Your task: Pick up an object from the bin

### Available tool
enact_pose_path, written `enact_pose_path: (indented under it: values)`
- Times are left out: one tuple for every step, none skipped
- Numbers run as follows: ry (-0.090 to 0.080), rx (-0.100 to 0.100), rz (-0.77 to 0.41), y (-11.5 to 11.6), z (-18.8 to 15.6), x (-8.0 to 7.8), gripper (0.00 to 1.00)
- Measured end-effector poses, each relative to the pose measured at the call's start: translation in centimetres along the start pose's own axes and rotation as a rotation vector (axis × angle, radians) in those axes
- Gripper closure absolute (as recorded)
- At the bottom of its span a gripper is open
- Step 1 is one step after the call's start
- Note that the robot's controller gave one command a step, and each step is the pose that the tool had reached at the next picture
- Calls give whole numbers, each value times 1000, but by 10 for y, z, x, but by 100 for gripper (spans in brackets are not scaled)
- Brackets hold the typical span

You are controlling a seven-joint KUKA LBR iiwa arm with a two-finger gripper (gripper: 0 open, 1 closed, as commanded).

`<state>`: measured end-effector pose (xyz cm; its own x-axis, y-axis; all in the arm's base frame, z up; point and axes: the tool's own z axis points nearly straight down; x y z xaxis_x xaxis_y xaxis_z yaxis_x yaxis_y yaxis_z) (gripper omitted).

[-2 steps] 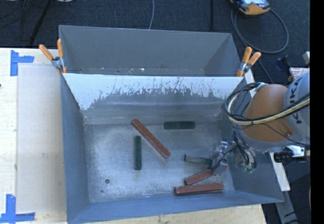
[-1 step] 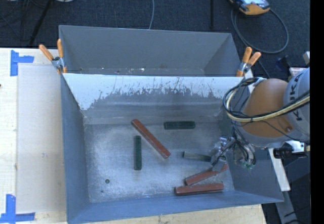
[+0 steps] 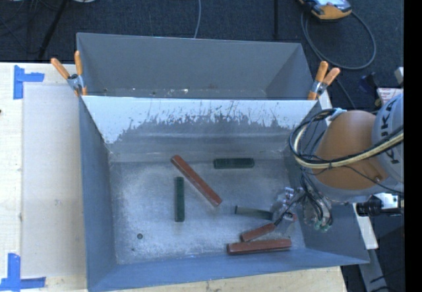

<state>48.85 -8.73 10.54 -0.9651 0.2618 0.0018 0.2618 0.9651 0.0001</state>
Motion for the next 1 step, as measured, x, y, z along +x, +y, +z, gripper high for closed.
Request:
enact_pose_path:
  values:
    - [1,1,-29,1,-9,-26,100]
